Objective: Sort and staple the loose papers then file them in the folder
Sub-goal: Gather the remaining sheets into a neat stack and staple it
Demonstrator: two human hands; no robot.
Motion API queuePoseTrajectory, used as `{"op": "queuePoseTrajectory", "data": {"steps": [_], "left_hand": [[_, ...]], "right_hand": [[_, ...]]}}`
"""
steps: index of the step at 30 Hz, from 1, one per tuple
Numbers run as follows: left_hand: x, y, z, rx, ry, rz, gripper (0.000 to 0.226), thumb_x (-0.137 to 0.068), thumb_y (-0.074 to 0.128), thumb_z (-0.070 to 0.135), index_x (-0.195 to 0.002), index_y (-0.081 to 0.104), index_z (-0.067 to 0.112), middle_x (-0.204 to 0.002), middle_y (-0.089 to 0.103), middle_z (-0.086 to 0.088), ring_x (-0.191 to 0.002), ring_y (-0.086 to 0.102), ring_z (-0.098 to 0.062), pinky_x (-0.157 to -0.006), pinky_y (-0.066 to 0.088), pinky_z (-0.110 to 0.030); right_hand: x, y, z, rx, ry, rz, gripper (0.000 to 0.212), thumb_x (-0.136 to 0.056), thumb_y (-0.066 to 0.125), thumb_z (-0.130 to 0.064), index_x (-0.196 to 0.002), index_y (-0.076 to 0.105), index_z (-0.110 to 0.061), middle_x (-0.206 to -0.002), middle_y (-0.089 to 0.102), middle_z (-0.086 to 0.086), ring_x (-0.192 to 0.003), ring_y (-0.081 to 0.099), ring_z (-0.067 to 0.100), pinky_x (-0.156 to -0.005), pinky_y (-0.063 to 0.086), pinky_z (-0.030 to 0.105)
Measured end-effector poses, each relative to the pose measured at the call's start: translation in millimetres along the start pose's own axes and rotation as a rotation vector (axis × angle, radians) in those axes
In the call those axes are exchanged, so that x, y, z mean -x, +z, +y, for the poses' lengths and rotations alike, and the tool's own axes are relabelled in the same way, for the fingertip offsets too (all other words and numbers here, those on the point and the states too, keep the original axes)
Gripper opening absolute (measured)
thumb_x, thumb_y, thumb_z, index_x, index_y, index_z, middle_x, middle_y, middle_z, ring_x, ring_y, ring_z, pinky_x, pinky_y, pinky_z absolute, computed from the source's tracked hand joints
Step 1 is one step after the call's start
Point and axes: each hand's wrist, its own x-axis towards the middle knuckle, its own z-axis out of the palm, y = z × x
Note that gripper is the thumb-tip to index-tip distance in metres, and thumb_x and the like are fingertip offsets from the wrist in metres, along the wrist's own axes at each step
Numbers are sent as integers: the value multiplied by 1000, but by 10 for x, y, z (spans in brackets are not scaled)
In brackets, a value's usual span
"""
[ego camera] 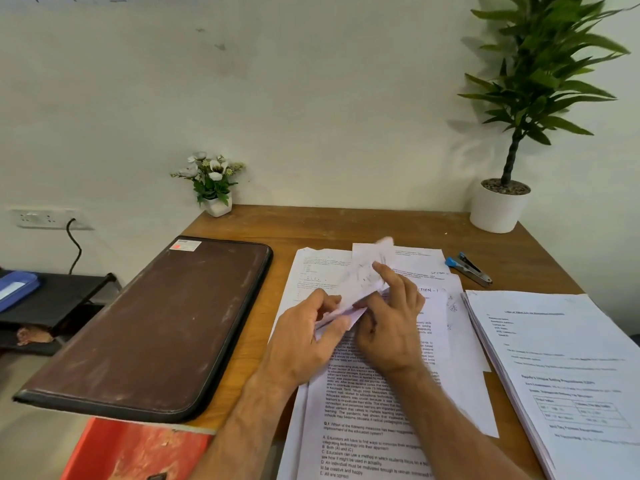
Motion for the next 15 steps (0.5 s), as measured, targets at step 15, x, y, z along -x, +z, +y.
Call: {"op": "queuePoseTrajectory", "data": {"steps": [15], "left_hand": [[-285,-526,258,-166,129,336,25,-102,56,21,-124,68,20,-86,72,4,-72,64,-10,-61,53,-32]], "right_hand": [[-912,-316,-440,-5,-239,305,29,-70,51,-7,-87,72,-17,-112,60,10,-107,52,30,-89,32,42]]}}
